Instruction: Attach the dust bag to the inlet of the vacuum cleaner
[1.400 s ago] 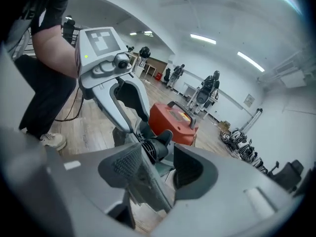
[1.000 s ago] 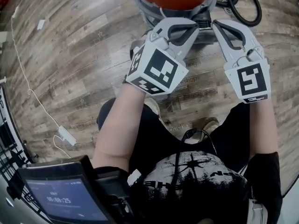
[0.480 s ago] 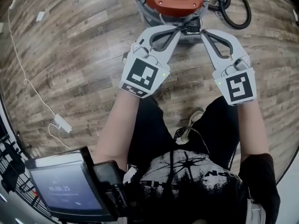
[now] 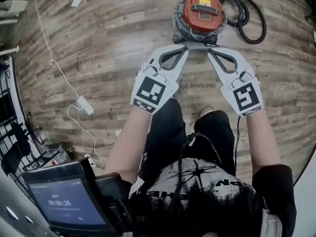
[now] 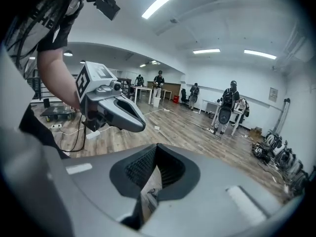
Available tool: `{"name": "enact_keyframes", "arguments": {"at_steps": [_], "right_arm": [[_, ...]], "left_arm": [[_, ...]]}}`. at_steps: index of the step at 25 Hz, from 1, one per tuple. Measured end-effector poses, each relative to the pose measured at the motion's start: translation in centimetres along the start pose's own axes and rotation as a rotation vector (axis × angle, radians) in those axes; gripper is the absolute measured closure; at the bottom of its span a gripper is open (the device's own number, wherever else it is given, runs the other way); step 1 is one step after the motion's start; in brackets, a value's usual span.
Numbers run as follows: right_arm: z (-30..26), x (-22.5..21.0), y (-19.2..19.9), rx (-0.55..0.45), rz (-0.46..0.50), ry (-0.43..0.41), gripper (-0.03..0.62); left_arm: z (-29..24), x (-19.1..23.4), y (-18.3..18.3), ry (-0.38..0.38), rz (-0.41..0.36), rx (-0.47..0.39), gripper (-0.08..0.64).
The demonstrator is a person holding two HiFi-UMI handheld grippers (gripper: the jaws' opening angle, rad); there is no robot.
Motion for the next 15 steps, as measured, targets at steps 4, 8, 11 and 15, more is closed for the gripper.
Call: {"name": "enact_keyframes", "arguments": {"at_steps": [4, 8, 11, 15], "right_arm": [[3.7, -0.2, -8.0, -0.028, -0.053, -0.028, 0.588], [5.8, -0.5, -13.6, -0.073, -0.103, -0.04, 0.588], [6.7, -0.2, -16.7, -0.111, -0.129, -0.024, 0.588], [8.4, 0.4, -19.5, -0.141, -0.156, 0.01, 0.588]], "left_arm": [[7.0, 0.6, -5.5, 0.004, 0.03, -0.018, 0.558], [11.6, 1.9, -9.8, 0.017, 0.036, -0.054, 0.558], [14.3, 2.7, -11.6, 0.041, 0.039, -0.089, 0.558], [17.0, 3.0, -13.4, 0.075, 0.028, -0.124, 0.558]]}}
Point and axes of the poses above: the fingertips, and each gripper's own axes: z backward along the fingers, x to its left, y out of its underside, the point moved 10 cm from there along z, backward along the fingers, and after that the axes turned 12 degrees about x, right-handed, at the moved point
